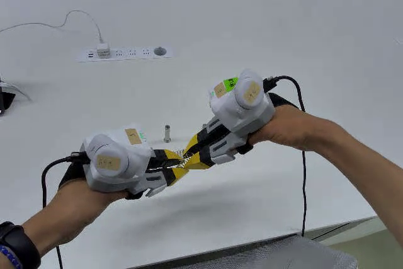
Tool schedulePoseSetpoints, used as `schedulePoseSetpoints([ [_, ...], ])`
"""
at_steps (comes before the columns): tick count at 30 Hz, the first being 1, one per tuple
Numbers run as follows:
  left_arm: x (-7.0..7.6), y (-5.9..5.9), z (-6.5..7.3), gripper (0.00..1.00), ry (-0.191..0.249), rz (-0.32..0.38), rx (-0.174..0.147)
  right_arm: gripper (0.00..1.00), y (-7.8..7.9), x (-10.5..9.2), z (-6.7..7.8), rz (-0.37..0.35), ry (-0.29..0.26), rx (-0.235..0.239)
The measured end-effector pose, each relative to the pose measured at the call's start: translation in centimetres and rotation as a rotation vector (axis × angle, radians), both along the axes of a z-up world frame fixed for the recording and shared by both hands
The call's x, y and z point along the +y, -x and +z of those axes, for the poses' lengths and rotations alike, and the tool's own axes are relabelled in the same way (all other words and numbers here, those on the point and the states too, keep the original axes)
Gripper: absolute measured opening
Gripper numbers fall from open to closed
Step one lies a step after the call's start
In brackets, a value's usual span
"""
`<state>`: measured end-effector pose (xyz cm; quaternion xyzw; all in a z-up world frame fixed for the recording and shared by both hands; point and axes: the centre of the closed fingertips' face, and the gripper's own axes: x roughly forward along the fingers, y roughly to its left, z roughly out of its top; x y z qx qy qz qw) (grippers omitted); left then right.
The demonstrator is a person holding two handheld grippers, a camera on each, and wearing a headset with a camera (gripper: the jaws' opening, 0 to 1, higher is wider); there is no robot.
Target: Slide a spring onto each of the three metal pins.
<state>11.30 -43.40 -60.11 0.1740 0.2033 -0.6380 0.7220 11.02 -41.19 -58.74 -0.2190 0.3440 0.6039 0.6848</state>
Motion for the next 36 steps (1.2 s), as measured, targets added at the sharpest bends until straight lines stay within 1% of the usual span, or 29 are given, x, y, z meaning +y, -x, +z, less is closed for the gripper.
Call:
schedulePoseSetpoints([
  [1,-0.1,0.1,0.2,0.1,0.004,-0.008,-0.002,0.13,0.0,0.0,0.0,0.031,0.02,-0.017],
  [2,-0.2,0.1,0.4,0.1,0.012,-0.013,0.001,0.13,0.1,0.0,0.0,0.046,0.031,-0.023],
  [4,-0.3,0.2,0.3,0.1,0.005,-0.032,-0.013,0.12,0.2,0.0,0.1,0.088,0.058,-0.034],
  [6,-0.3,0.2,0.6,0.1,0.011,-0.037,-0.01,0.12,0.2,0.0,0.2,0.116,0.082,-0.034],
  [10,-0.2,0.0,0.9,0.1,0.038,-0.02,0.01,0.12,0.2,0.1,0.5,0.15,0.098,-0.046],
  [14,0.1,-0.1,0.9,0.1,0.05,0.0,0.018,0.12,0.0,0.3,0.5,0.155,0.091,-0.052],
  [17,0.5,-0.2,0.6,0.11,0.052,0.021,0.033,0.12,0.0,0.6,0.2,0.156,0.082,-0.065],
  [19,0.8,-0.1,0.3,0.12,0.046,0.028,0.04,0.12,0.1,0.8,-0.1,0.159,0.08,-0.053],
  [21,1.0,0.0,0.1,0.14,0.037,0.035,0.035,0.12,0.1,0.9,-0.4,0.158,0.079,-0.048],
  [26,2.4,-0.3,-0.7,0.17,0.021,0.064,0.057,0.12,-0.2,1.2,-0.8,0.134,0.054,-0.039],
  [31,4.1,-1.2,-1.1,0.21,0.014,0.119,0.066,0.12,-0.9,1.3,-1.0,0.122,0.043,-0.036],
  [36,5.6,-1.9,-1.4,0.25,0.012,0.177,0.075,0.12,-1.6,1.4,-1.3,0.119,0.051,-0.038],
])
